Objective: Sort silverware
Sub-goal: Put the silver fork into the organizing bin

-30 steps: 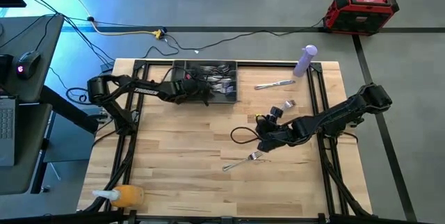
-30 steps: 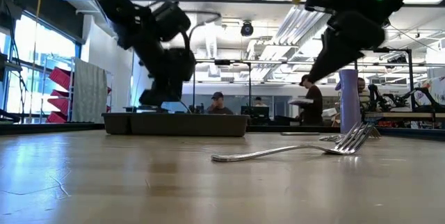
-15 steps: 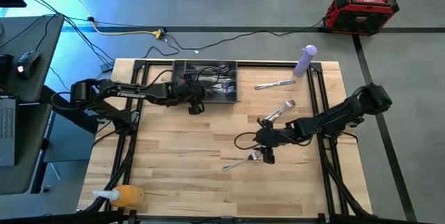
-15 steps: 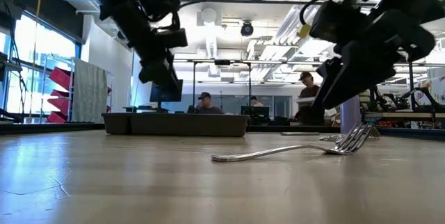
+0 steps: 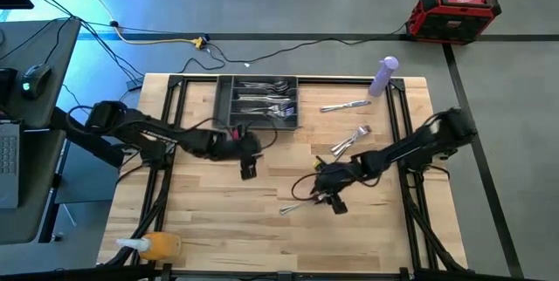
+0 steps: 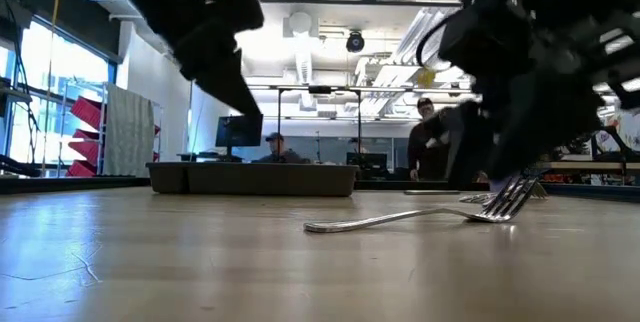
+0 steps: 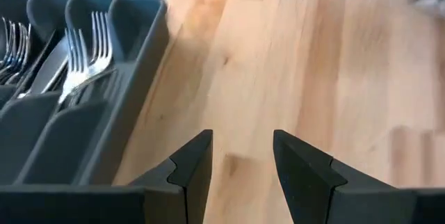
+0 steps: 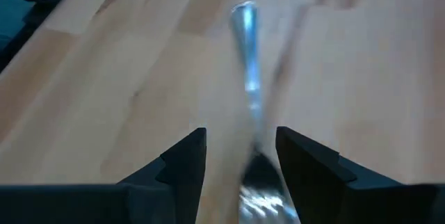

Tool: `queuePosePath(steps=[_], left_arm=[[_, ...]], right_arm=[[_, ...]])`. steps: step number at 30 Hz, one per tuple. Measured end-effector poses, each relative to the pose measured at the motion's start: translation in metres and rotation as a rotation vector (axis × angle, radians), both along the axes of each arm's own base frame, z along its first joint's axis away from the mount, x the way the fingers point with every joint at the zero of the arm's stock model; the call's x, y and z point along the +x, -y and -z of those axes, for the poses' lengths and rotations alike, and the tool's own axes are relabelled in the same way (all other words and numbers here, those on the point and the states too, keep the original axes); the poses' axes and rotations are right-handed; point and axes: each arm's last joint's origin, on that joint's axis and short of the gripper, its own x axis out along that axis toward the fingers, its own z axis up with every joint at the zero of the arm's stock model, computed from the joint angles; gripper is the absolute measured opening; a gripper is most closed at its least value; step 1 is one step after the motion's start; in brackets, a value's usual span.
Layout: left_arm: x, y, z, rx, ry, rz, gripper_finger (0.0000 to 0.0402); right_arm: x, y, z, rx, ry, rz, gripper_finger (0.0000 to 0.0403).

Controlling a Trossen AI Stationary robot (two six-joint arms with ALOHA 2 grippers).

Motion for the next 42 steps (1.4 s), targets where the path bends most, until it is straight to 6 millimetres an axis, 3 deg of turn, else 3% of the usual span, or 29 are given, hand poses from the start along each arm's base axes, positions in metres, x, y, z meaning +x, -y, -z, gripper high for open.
queuePosePath(steps=[5, 10, 17, 23, 29, 34, 39, 42], left_arm=[[0.000, 0.023, -0.005, 0.070, 0.093, -0.040, 0.0133], [0.001, 0.031, -0.002, 0.131, 0.100, -0.060, 0.0133], [0.009, 0.033, 0.014, 0.108, 0.081, -0.072, 0.0133], [0.029, 0.039, 0.045, -0.027, 0.069, 0.028, 0.0133], [0.034, 0.041, 0.057, -0.041, 0.034, 0.113, 0.0133], [0.034, 0.039, 0.049, 0.013, 0.078, 0.091, 0.0133], [0.035, 0.039, 0.048, 0.029, 0.093, 0.074, 0.0133], [0.035, 0.039, 0.048, 0.028, 0.092, 0.074, 0.0133]], right_arm=[[0.010, -0.013, 0.024, -0.008, 0.052, 0.013, 0.0147], [0.014, -0.018, 0.041, 0.005, 0.041, 0.102, 0.0116], [0.014, -0.018, 0.043, 0.015, 0.042, 0.106, 0.0010], [0.015, -0.011, 0.031, 0.030, 0.067, 0.127, 0.0001], [0.015, -0.008, 0.010, 0.025, 0.142, 0.128, 0.0016], [0.015, -0.018, 0.003, -0.076, 0.255, 0.085, 0.0071], [0.016, -0.017, 0.025, -0.211, 0.230, 0.153, 0.0141], [0.018, -0.016, 0.041, -0.209, 0.204, 0.144, 0.0157]])
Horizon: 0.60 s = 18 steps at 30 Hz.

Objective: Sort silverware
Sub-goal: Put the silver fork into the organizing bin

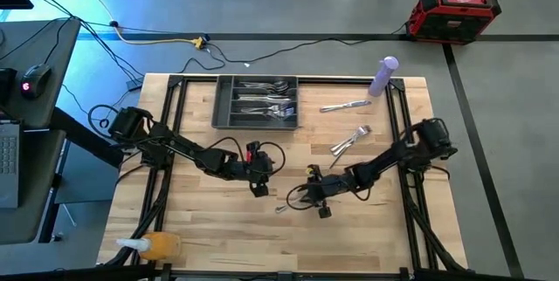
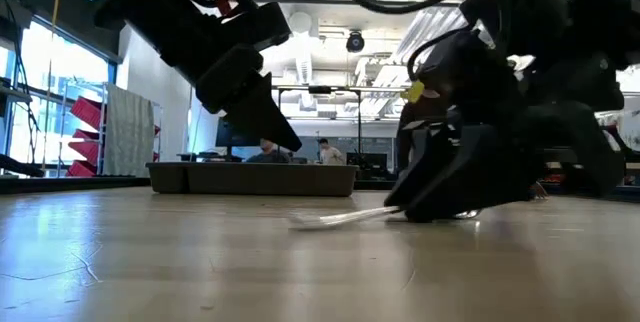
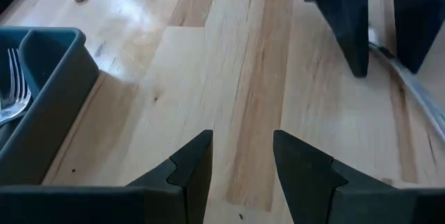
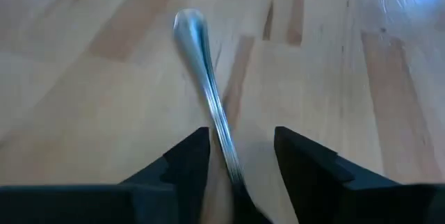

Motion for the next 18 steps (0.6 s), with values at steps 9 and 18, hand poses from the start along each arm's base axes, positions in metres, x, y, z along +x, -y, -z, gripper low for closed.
queuePosePath(steps=[9, 18], left_arm=[[0.002, 0.002, -0.001, -0.076, 0.019, 0.036, 0.0133], [0.020, 0.014, 0.002, -0.165, 0.166, 0.277, 0.0136]], right_arm=[[0.001, -0.001, 0.005, 0.023, -0.011, -0.006, 0.0014], [-0.001, 0.011, -0.038, -0.007, 0.086, 0.175, 0.0003]])
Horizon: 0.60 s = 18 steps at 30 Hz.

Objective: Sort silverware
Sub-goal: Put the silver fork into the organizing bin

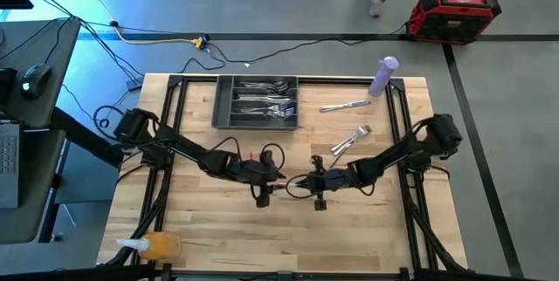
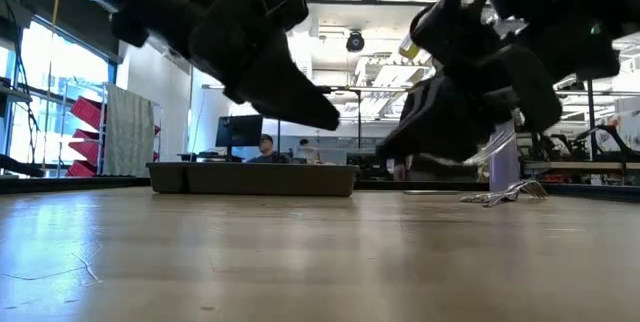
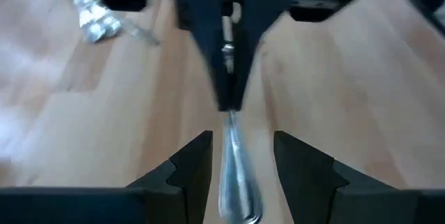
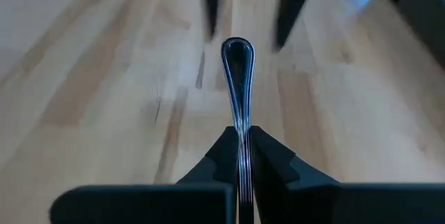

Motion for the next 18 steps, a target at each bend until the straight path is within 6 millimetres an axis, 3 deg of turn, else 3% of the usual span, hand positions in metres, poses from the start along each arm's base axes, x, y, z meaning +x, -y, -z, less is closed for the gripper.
queuePosePath(steps=[8, 18], left_arm=[[0.012, 0.006, 0.016, 0.153, 0.107, 0.081, 0.0181], [0.014, 0.000, 0.019, 0.062, 0.090, -0.001, 0.0200]], right_arm=[[-0.003, 0.001, -0.002, -0.020, -0.023, -0.003, 0.0002], [-0.002, 0.001, -0.002, -0.016, -0.018, -0.005, 0.0001]])
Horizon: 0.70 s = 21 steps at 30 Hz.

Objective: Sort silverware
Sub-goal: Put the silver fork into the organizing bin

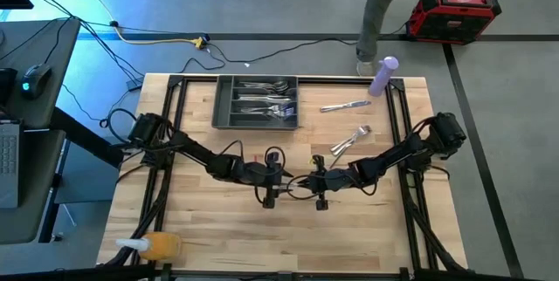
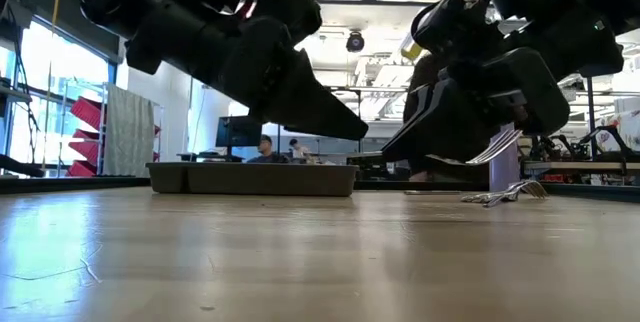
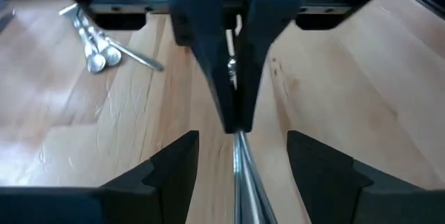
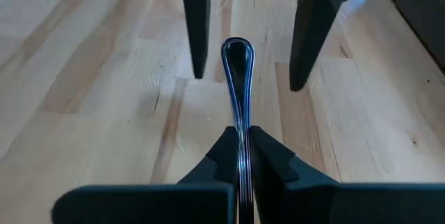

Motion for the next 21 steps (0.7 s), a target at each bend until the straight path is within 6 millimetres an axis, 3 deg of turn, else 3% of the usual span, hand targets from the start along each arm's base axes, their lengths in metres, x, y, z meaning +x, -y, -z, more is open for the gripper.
queuePosePath(steps=[11, 21], left_arm=[[-0.0003, -0.0050, 0.0029, -0.060, -0.035, -0.035, 0.0198], [-0.0011, -0.0049, 0.0045, -0.089, -0.056, -0.030, 0.0132]], right_arm=[[0.0014, -0.0005, -0.0022, 0.010, 0.022, 0.001, 0.0000], [0.0014, -0.0005, -0.0021, 0.010, 0.022, 0.001, 0.0000]])
